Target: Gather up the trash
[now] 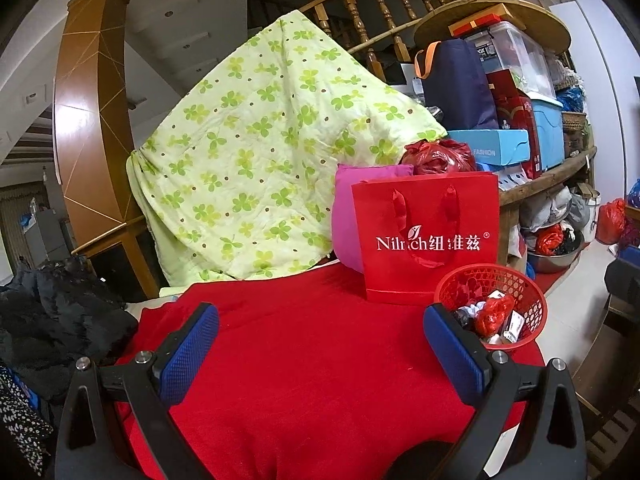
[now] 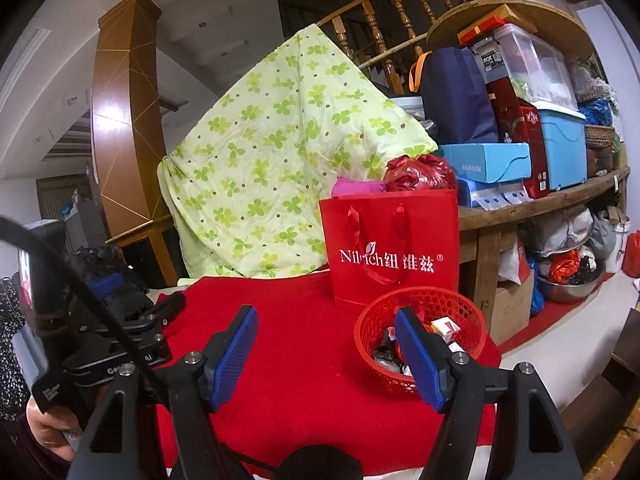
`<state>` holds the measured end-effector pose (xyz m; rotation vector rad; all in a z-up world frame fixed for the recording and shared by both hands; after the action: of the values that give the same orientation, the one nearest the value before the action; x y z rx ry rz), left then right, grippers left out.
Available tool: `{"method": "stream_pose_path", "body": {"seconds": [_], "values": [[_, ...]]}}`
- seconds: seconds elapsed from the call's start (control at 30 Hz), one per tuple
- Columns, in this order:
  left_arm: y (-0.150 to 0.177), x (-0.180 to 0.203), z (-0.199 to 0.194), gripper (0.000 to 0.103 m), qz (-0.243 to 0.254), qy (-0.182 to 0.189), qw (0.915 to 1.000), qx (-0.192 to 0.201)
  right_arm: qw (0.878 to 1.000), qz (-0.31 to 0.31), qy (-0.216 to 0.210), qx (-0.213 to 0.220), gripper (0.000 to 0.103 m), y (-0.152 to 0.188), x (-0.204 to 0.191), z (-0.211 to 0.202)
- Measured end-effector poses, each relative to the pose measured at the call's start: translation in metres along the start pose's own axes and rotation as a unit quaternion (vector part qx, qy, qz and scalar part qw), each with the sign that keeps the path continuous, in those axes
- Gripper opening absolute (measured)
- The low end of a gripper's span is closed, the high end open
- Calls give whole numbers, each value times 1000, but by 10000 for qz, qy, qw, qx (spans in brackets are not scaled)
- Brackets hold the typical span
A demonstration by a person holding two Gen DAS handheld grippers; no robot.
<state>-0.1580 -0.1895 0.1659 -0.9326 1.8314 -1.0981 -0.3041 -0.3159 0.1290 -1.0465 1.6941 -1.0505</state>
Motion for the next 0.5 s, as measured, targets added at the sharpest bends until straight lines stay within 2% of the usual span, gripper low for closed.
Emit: {"method": "stream_pose_path", "body": {"seconds": [0.33, 0.5], "values": [[0, -1, -14, 102, 100, -49, 9999, 112, 9999, -105, -13, 68, 74, -7, -12, -7], [1, -1, -15, 102, 103, -48, 9999, 111, 9998, -160, 76, -40, 74, -2, -12, -2]]}}
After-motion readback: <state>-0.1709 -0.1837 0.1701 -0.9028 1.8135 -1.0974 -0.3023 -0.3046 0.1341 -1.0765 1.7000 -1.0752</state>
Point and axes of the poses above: each gripper's, at about its wrist camera, not at the fingertips, and z roughly the way its jaws point, x to its right, y to its underside, the point moved 10 cm from there along z, roughly the way its jaws point
